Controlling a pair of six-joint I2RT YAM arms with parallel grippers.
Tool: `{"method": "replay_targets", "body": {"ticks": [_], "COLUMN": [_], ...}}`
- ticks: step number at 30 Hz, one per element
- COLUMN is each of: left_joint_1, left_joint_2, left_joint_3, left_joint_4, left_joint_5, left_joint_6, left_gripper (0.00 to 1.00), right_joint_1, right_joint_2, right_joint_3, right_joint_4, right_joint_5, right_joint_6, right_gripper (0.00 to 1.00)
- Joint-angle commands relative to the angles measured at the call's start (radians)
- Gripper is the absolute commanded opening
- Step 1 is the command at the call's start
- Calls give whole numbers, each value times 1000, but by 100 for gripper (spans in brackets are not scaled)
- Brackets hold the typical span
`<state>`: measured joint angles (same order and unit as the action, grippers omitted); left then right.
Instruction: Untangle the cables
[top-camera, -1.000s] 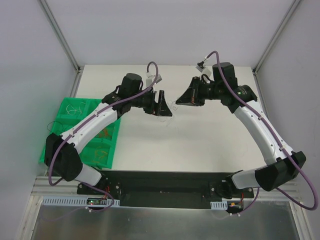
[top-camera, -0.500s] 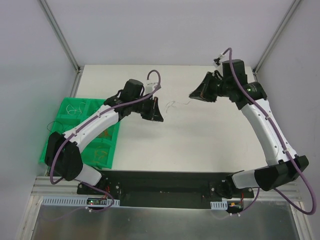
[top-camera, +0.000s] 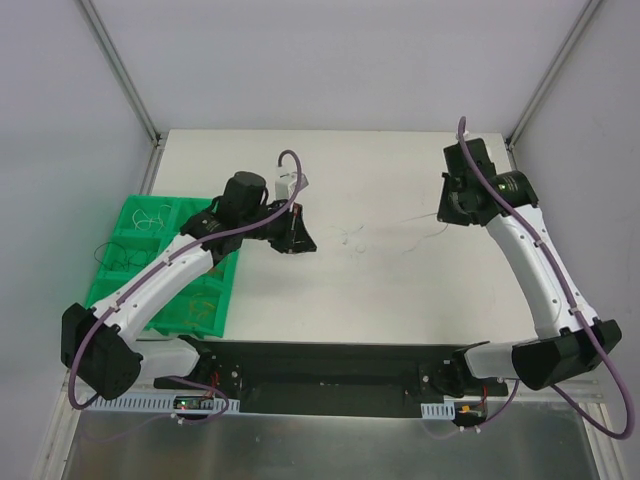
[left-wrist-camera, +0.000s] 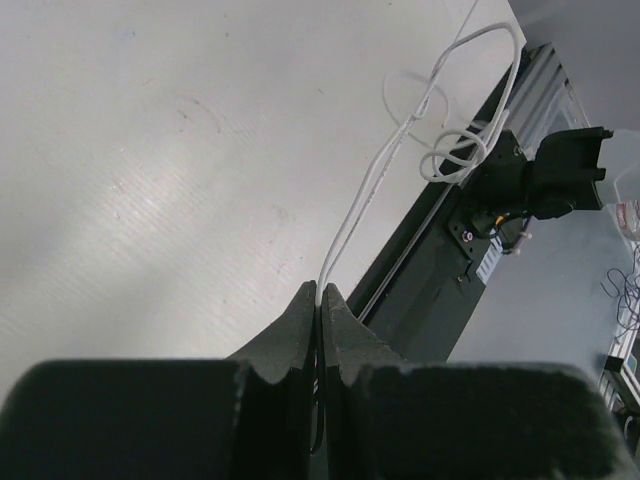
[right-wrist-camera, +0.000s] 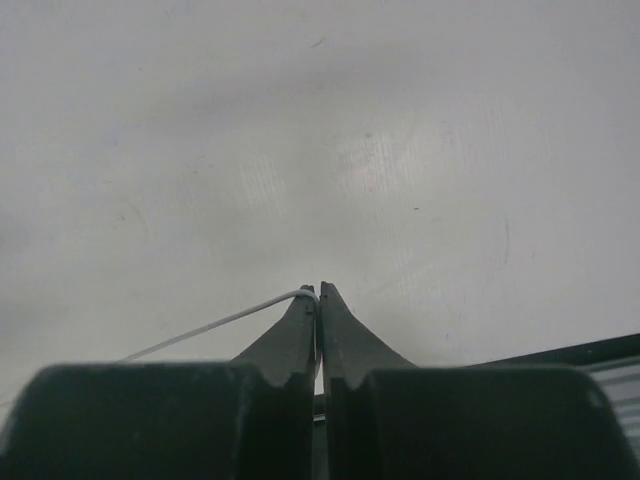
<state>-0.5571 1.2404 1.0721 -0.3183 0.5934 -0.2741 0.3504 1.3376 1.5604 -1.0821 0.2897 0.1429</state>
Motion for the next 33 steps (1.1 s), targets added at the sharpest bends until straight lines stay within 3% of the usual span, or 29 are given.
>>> {"method": "replay_targets", "body": {"ticks": [1, 7, 8, 9, 12, 16, 21, 25, 30, 33], "left_joint_1": [11, 13, 13, 13, 13, 13, 13, 13, 13, 13], "left_joint_2": [-65, -85, -78, -67, 10, 114, 165, 175, 194, 208], "left_joint_3": [-44, -52, -49, -44, -6, 52, 83, 95, 104, 115], "left_joint_4": [-146, -188, -188, -186, -188, -203, -203, -203, -206, -214], "left_joint_5": [-101, -237, -238, -230, -167, -95, -63, -60, -56, -55], "left_joint_6": [12, -31, -34, -37, -31, -28, -11, 3, 15, 21], "left_gripper": [0, 0, 0, 0, 0, 0, 0, 0, 0, 0], "right_joint_1": [-70, -201, -218, -231, -220, -140, 1, 94, 168, 168], "right_joint_2": [-17, 35, 63, 104, 239, 221, 270, 412, 497, 517], "right_joint_3": [-78, -196, -215, -215, -191, -227, -220, -180, -116, -97], "right_joint_4": [48, 106, 114, 88, 8, 74, 255, 342, 398, 401], "right_joint_5": [278, 122, 61, -11, -278, -481, -766, -872, -859, -847], "right_joint_6": [-40, -6, -37, -54, -118, -121, -1, 119, 110, 98], "right_gripper": [1, 3, 21, 31, 50, 62, 63, 56, 54, 43]}}
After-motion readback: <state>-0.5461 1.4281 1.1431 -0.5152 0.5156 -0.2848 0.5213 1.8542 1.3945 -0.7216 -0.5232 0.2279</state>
